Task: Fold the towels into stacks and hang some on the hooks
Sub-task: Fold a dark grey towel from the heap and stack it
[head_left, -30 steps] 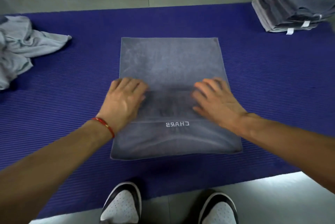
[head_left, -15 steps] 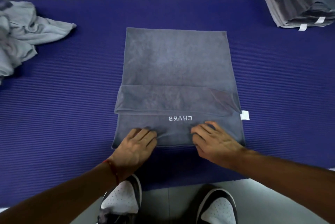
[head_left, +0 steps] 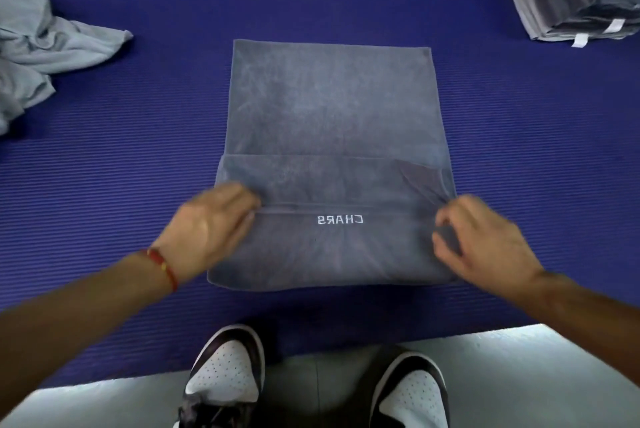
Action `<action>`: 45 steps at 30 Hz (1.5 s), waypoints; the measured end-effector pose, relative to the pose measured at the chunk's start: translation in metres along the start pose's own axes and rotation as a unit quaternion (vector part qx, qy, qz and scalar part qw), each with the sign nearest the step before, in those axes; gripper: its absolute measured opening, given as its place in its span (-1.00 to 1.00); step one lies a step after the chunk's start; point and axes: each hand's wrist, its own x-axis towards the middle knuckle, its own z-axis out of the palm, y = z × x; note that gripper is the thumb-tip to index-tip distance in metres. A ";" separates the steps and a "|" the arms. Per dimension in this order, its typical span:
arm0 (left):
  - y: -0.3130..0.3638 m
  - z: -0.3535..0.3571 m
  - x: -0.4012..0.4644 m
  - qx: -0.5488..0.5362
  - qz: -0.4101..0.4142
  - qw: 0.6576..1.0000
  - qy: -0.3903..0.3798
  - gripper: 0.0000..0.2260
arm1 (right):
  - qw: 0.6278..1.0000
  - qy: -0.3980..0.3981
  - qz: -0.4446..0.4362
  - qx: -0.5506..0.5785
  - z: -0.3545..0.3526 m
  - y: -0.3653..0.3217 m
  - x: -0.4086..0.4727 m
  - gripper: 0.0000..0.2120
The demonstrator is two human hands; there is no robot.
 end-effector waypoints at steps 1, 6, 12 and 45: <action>-0.014 0.000 0.017 0.019 -0.040 0.999 0.000 -0.75 | 0.998 0.027 0.057 0.019 -0.002 0.001 0.016 -0.74; -0.059 0.017 0.062 -0.019 -0.185 0.975 -0.120 -0.39 | 0.934 -0.082 0.279 0.209 0.004 0.021 0.065 -0.58; -0.049 -0.007 0.051 -0.100 -0.221 0.965 -0.103 -0.55 | 0.897 -0.143 0.256 0.331 -0.003 0.042 0.025 -0.85; -0.050 -0.016 0.056 -0.346 -0.394 0.849 0.071 -0.58 | 0.849 0.020 0.310 0.427 -0.014 0.040 0.082 -0.89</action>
